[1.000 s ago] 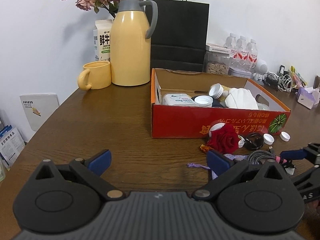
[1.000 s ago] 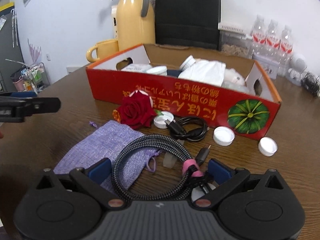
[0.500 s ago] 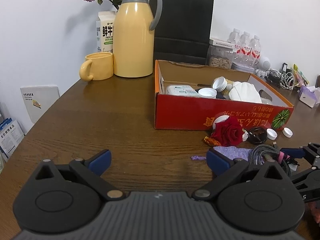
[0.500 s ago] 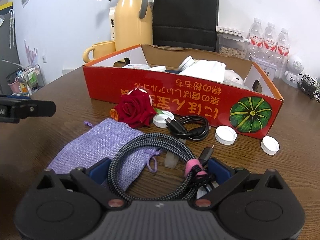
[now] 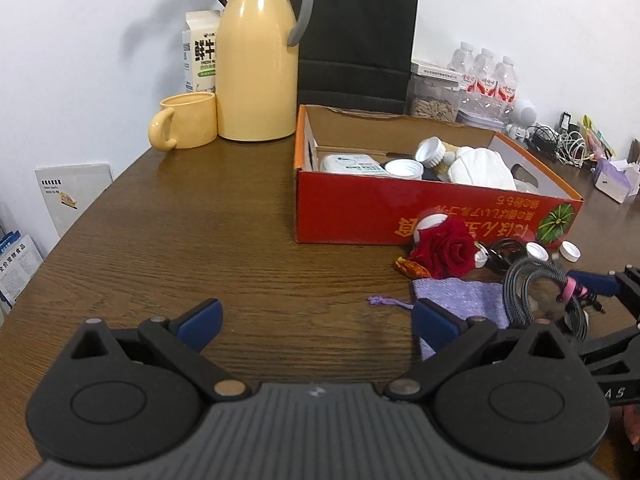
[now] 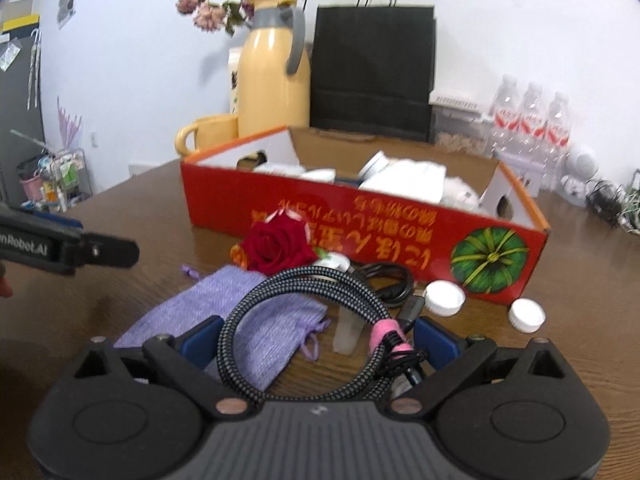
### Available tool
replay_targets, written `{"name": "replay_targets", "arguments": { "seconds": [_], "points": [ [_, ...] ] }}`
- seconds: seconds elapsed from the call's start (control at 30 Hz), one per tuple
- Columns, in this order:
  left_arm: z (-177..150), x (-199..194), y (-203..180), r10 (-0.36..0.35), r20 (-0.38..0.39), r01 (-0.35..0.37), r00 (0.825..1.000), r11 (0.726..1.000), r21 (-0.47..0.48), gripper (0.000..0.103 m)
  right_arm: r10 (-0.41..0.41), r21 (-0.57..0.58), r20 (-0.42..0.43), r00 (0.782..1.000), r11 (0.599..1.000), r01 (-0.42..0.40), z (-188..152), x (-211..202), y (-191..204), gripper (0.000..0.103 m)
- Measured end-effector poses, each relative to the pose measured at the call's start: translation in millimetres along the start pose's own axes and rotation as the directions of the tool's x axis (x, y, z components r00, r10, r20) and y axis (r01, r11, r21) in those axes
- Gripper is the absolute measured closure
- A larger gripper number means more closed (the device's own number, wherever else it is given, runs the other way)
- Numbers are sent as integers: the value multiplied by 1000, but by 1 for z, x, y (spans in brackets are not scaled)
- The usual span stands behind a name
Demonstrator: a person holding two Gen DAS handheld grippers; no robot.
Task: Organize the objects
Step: 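Grasp the purple drawstring pouch with the left tool while the right tool holds the cable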
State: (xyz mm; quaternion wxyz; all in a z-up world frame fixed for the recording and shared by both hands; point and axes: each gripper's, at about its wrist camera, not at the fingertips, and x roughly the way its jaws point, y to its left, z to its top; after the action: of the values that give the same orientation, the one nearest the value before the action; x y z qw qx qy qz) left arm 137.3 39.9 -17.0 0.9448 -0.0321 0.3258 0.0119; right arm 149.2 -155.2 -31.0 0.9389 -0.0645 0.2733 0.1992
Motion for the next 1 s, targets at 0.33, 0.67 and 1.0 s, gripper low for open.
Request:
{"name": "replay_targets", "arguments": {
  "seconds": [0.33,0.67,1.0],
  "points": [
    [1,5,-36,-82,-91,86,992,996,38,0,-64,32,102,993,998,61,0,-25,-33,3],
    [-8,21,-89,-103,-181,127,978,984,126,0,-129,63,122,984,991,122,-7,-32,-72,2],
    [-21,31,-106,-56,-187,84,981,986,146,0,-116,90,138,984,990,104,-15,-34,-76,2]
  ]
}}
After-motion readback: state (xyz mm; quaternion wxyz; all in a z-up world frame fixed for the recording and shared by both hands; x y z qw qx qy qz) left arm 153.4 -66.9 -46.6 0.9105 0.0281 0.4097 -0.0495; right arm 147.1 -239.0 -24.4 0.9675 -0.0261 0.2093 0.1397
